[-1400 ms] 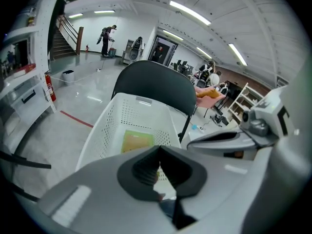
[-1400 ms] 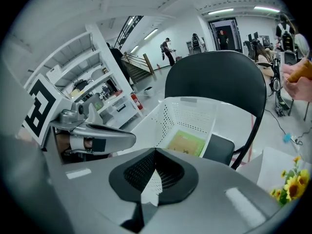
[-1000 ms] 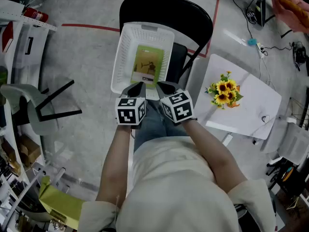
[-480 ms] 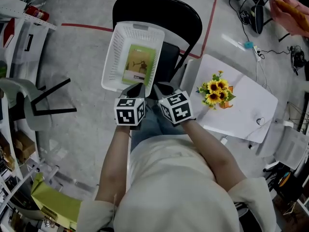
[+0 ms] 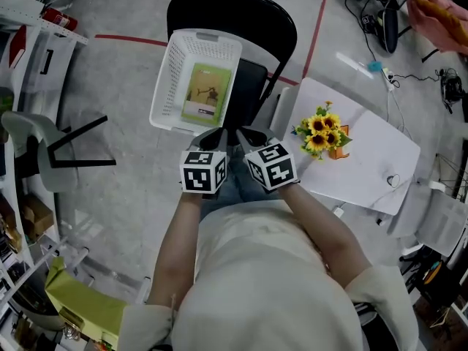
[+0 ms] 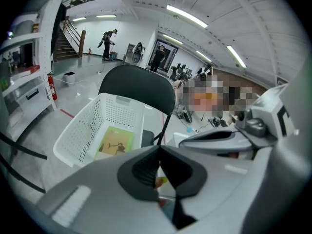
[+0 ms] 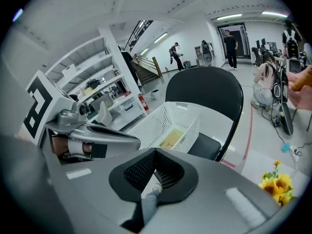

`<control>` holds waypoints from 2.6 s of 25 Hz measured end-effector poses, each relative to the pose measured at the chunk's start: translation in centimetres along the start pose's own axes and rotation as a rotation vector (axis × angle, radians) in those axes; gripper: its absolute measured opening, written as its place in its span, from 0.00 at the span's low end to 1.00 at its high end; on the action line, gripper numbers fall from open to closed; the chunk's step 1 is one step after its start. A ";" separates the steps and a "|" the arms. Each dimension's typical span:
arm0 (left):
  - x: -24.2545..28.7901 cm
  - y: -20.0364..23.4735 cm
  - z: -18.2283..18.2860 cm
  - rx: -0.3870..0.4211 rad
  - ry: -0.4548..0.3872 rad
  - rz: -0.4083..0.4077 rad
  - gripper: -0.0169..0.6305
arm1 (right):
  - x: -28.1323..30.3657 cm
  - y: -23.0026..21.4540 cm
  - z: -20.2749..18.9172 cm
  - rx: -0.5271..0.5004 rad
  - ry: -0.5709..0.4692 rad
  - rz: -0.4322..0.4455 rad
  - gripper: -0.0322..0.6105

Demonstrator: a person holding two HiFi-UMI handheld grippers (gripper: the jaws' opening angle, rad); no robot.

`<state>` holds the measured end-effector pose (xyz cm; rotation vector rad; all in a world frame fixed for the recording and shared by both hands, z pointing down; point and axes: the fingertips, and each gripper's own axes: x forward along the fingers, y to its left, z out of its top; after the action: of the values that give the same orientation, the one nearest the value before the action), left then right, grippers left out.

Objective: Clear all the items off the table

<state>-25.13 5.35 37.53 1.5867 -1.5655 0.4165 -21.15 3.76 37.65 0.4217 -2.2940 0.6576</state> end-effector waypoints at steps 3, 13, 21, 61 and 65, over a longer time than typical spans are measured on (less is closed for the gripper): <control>-0.4 -1.3 -0.4 0.019 0.005 -0.022 0.04 | -0.9 0.1 -0.4 0.006 -0.007 -0.004 0.05; -2.3 -1.9 -0.9 0.067 -0.012 -0.062 0.04 | -2.5 1.2 -1.5 0.062 -0.046 -0.059 0.05; -5.2 -2.4 -4.3 0.112 0.008 -0.089 0.04 | -4.0 4.8 -4.8 0.101 -0.053 -0.102 0.05; -8.9 -10.3 -13.2 0.220 0.044 -0.243 0.04 | -13.3 5.7 -16.0 0.212 -0.108 -0.314 0.05; -7.4 -12.4 -13.7 0.235 0.062 -0.243 0.04 | -14.8 3.4 -17.4 0.235 -0.113 -0.340 0.05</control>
<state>-10.41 18.66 35.99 1.8999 -1.2933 0.5242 -2.97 17.98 36.86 0.9575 -2.1804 0.7456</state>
